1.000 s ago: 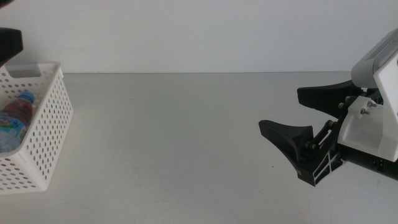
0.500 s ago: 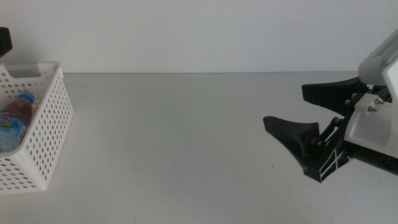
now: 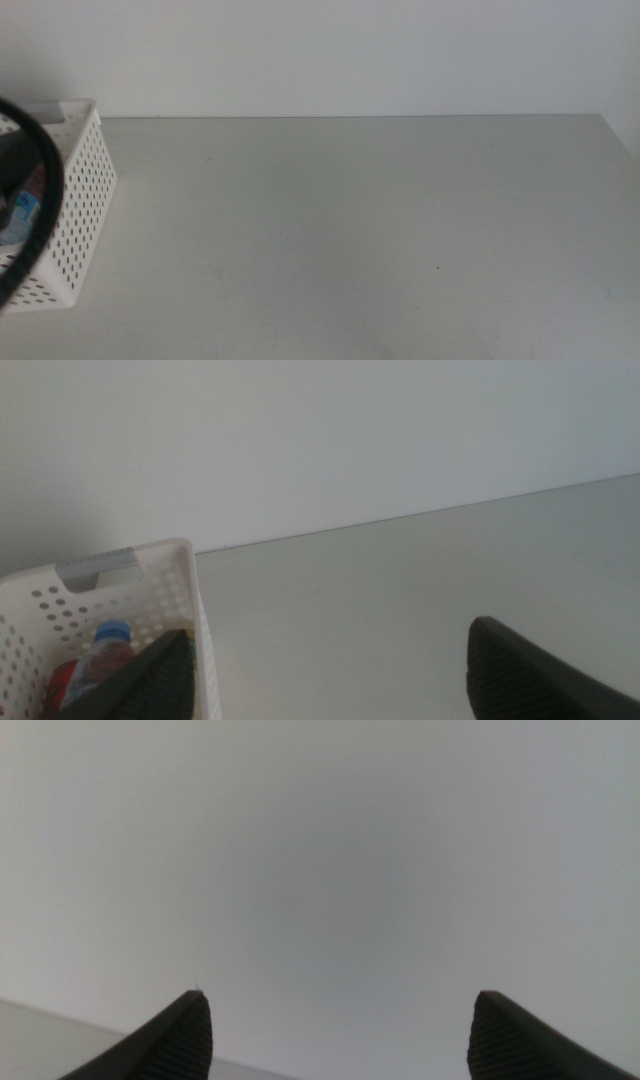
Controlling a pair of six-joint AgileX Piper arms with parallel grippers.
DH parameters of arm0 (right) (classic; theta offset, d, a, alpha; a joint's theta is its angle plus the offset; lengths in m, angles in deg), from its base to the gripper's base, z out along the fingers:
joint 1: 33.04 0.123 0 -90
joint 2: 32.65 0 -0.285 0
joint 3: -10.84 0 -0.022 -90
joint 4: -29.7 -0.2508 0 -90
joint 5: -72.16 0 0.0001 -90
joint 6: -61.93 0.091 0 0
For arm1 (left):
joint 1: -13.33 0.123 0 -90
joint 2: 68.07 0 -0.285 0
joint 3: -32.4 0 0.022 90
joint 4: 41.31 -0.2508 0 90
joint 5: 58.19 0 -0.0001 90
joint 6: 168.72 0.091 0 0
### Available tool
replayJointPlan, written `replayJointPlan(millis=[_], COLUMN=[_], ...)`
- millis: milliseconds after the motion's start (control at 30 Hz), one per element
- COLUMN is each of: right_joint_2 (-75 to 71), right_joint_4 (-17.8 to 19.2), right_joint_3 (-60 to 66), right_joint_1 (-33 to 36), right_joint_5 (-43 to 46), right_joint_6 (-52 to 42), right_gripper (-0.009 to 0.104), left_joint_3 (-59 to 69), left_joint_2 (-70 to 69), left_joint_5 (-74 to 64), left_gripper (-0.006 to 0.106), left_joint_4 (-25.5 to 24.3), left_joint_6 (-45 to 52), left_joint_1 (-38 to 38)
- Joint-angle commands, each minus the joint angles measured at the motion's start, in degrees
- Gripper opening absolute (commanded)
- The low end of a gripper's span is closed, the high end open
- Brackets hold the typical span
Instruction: Use arms to grab the bottles and put them into the dustbin to the left of the table.
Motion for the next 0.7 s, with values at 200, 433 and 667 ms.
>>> replayJointPlan(millis=[200,433,667], right_joint_2=[-15.9,-27.0,-34.1], right_joint_4=[0.2,0.0,0.0], right_joint_3=[9.9,25.3,33.6], right_joint_1=[-9.8,-12.4,-12.5], right_joint_5=[4.3,4.1,4.1], right_joint_6=[-0.7,-0.7,-0.7], right_gripper=[0.065,0.065,0.065], left_joint_3=[16.2,31.7,41.5], left_joint_2=[-16.5,-31.6,-37.6], left_joint_5=[10.7,14.0,16.4], left_gripper=[0.094,0.094,0.094], left_joint_4=[0.4,0.5,0.4], left_joint_6=[-0.6,-0.6,-0.6], left_joint_1=[-0.3,0.2,3.4])
